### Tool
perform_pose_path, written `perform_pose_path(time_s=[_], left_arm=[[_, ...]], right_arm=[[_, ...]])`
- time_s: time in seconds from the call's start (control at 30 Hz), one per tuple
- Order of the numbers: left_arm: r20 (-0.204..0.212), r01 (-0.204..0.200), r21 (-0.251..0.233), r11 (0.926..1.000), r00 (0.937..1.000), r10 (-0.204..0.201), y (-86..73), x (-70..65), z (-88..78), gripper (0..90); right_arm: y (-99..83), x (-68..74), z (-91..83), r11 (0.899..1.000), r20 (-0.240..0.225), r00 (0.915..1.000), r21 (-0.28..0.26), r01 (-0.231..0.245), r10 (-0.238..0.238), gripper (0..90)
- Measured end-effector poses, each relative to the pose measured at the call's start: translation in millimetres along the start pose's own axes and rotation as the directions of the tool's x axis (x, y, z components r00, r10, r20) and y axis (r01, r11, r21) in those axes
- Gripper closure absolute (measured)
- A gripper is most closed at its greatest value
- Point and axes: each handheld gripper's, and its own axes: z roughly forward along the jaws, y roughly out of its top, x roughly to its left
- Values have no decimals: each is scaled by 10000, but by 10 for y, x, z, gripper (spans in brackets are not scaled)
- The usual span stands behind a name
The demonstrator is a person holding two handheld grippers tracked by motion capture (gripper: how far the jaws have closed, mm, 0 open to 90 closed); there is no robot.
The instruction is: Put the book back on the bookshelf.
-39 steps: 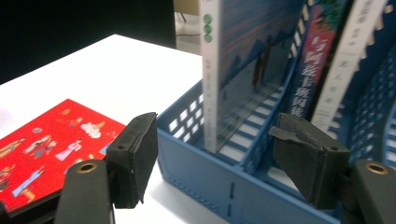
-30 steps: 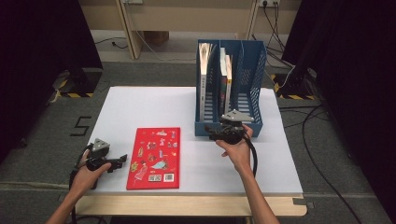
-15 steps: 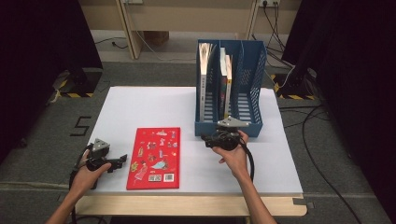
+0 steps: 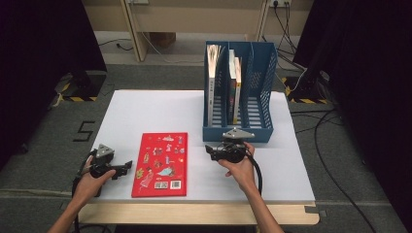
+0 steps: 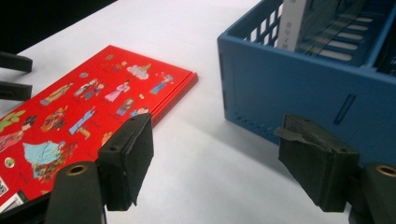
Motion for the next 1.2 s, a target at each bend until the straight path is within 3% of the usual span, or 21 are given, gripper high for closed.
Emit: perform_pose_path(time_s=[0.27, 0.63, 1.0, 1.2], left_arm=[[3, -19, 5, 10000, 10000, 19, 1, 0, -1, 141], [341, -237, 110, 9997, 9991, 234, -27, -63, -47, 141], [694, -616, 203, 9979, 9958, 601, -31, -161, -54, 133], [603, -595, 297, 9978, 9965, 577, -20, -204, -74, 168]], right_arm=[[-63, 56, 47, 9997, -128, 9999, 224, -49, 51, 272], [-126, 164, 188, 9950, -960, 9916, 580, -810, 863, 272], [-147, 300, 332, 9923, -1251, 9868, 821, -930, 1028, 272], [-150, 357, 440, 9913, -1329, 9864, 1013, -837, 968, 276]])
